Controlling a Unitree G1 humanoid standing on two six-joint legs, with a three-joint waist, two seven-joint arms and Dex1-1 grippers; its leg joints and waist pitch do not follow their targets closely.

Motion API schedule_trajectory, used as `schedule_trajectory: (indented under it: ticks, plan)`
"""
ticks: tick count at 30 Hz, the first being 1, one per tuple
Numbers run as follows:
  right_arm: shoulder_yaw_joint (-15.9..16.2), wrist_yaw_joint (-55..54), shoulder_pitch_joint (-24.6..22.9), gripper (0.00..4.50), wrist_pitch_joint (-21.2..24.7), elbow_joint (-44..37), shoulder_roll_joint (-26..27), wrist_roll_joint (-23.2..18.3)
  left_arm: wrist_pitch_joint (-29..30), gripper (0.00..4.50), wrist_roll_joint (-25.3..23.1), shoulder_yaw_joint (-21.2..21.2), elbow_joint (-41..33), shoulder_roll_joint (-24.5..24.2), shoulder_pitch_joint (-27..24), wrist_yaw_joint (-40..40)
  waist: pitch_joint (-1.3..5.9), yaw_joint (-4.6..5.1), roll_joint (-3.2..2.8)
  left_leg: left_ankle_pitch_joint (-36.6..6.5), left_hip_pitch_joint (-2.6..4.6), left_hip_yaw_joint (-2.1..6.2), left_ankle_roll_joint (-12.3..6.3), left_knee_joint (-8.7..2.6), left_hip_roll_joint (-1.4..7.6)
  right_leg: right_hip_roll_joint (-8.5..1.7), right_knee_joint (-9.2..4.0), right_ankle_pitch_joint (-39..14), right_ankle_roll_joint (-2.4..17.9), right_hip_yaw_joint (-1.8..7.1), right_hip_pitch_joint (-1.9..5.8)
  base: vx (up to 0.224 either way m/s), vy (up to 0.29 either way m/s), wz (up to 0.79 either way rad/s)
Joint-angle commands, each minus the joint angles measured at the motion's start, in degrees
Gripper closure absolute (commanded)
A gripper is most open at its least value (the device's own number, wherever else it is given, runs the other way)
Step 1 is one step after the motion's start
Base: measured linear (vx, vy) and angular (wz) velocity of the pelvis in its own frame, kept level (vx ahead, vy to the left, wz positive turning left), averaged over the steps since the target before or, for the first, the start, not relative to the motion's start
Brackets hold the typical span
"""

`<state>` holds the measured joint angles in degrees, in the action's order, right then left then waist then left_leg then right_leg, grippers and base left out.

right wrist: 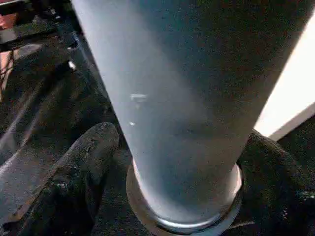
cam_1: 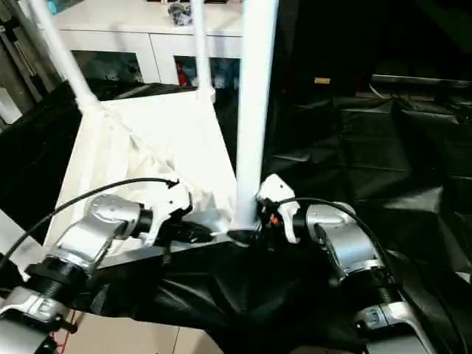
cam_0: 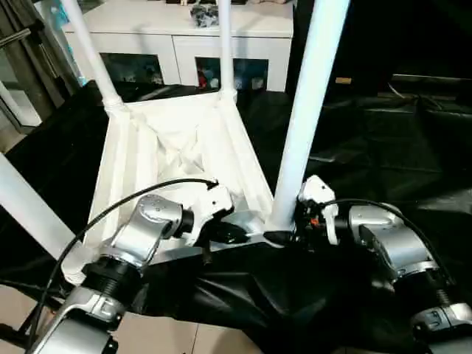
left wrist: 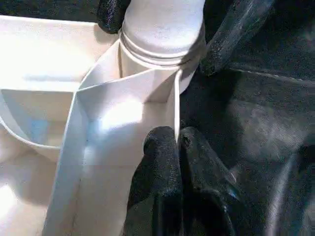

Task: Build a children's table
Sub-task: Rotate leg to tighten

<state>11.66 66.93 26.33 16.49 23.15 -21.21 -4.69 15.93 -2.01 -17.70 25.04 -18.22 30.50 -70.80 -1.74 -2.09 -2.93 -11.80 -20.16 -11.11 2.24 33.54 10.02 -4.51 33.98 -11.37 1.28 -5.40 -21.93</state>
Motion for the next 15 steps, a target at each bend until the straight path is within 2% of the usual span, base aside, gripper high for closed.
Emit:
schedule_trajectory:
  ticks: [1,5,6,9,11,15]
  plan:
    - [5.1,3.3,-1.9,0.92,2.3,-0.1,1.2,-0.3,-0.1,4.50,1.3,-3.2,-1.9,0.9,-0.2,-2.9,2.46,-0.14,0.58,-9.9,-0.08,1.68,-4.41,-3.85,3.80,-4.70,-4.21,-11.8,12.9,3.50,2.54,0.000,0.000,0.00]
    - [5.3,4.6,-2.2,1.05,3.1,-1.0,1.4,-1.0,0.0,4.50,1.4,-3.3,-2.1,0.3,-0.2,-3.9,2.43,-0.24,0.54,-9.8,-0.10,1.64,-4.41,-3.83,3.79,-4.74,-4.27,-12.0,12.9,3.48,2.54,0.000,0.000,0.00]
    - [5.5,4.9,-2.3,1.37,3.5,-1.4,1.3,-1.3,0.1,4.50,1.5,-3.3,-2.1,0.2,-0.1,-4.0,2.44,-0.31,0.47,-10.0,-0.02,1.67,-4.34,-3.89,3.86,-4.74,-4.28,-12.3,12.9,3.47,2.49,0.000,0.000,0.00]
    - [5.6,5.1,-2.6,1.46,3.9,-1.7,1.3,-1.5,0.1,4.50,1.5,-3.3,-2.0,0.2,-0.1,-4.1,2.41,-0.46,0.49,-10.2,0.08,1.68,-4.03,-3.96,3.93,-4.74,-4.34,-12.6,12.6,3.53,2.43,0.000,0.000,0.00]
    - [5.6,5.2,-2.9,1.76,4.2,-2.0,1.2,-1.5,0.1,4.50,1.6,-3.2,-1.9,0.2,-0.1,-4.0,2.37,-0.56,0.49,-10.6,0.07,1.68,-3.76,-4.01,3.89,-4.73,-4.36,-13.2,12.6,3.51,2.43,0.000,0.000,0.00]
    - [5.4,5.1,-3.5,1.88,5.0,-2.6,1.4,-1.7,0.2,4.50,1.7,-3.0,-1.7,0.5,-0.2,-3.5,2.46,-0.66,0.47,-10.3,0.12,1.66,-3.59,-3.96,3.87,-4.73,-4.31,-12.8,12.5,3.54,2.43,0.000,0.000,0.00]
